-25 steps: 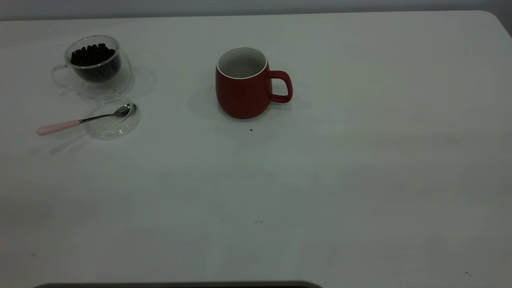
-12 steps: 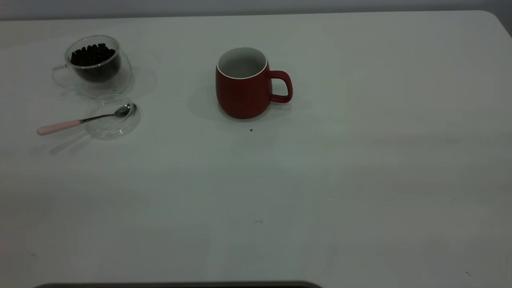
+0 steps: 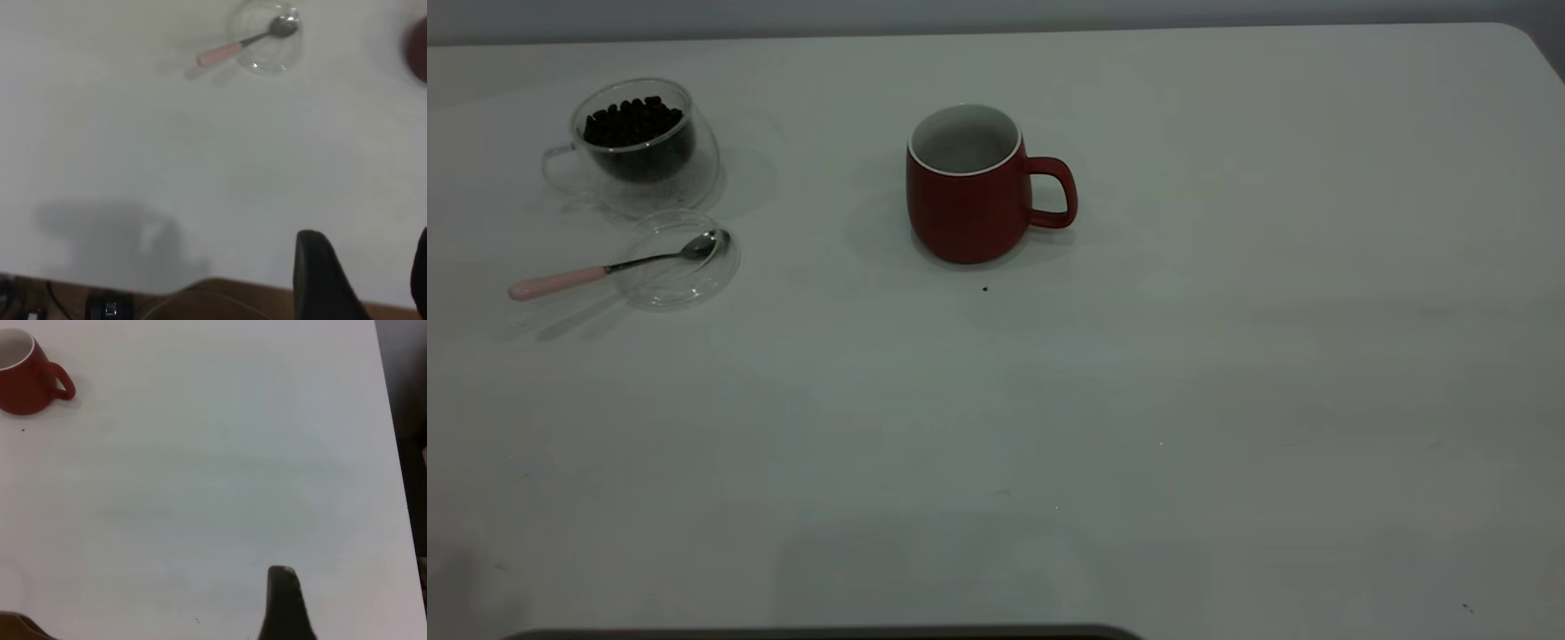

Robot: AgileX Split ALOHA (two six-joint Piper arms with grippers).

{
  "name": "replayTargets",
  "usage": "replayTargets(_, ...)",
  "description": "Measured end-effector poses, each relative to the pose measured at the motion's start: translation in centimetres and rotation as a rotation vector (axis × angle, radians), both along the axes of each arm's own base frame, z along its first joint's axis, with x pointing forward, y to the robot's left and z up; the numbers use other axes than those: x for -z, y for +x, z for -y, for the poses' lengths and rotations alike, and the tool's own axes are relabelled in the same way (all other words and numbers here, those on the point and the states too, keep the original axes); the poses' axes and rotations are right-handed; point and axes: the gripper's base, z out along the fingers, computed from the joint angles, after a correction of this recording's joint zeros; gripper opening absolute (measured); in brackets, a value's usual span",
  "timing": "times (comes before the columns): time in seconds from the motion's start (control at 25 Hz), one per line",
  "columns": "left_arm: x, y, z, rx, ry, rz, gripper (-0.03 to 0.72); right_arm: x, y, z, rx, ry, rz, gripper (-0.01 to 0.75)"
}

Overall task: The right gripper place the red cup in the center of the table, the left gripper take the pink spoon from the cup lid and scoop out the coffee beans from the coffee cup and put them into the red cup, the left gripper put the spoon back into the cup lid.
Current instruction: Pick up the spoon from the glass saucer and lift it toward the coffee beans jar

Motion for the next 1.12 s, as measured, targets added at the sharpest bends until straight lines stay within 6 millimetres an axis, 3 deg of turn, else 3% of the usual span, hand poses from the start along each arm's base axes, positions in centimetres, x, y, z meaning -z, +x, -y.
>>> replayTargets(0.28,3.7,6.2,-1.4,-0.139,-0.034,-0.09,0.392,0.0,0.0,0.0,0.0,0.0,0.0,0.556)
replayTargets(0.6,8.7,12.2,-8.0,-0.272,-0.039,-0.288,0.392,0.0,0.0,0.0,0.0,0.0,0.0,0.556)
replayTargets(0.88,14.5,14.2,-10.9,-0.147,-0.199,-0.376,0.392,0.0,0.0,0.0,0.0,0.0,0.0,0.556)
replayTargets(1.12,18.7,14.9,-12.3,-0.056,-0.486,-0.232,0.392,0.0,0.0,0.0,0.0,0.0,0.0,0.556)
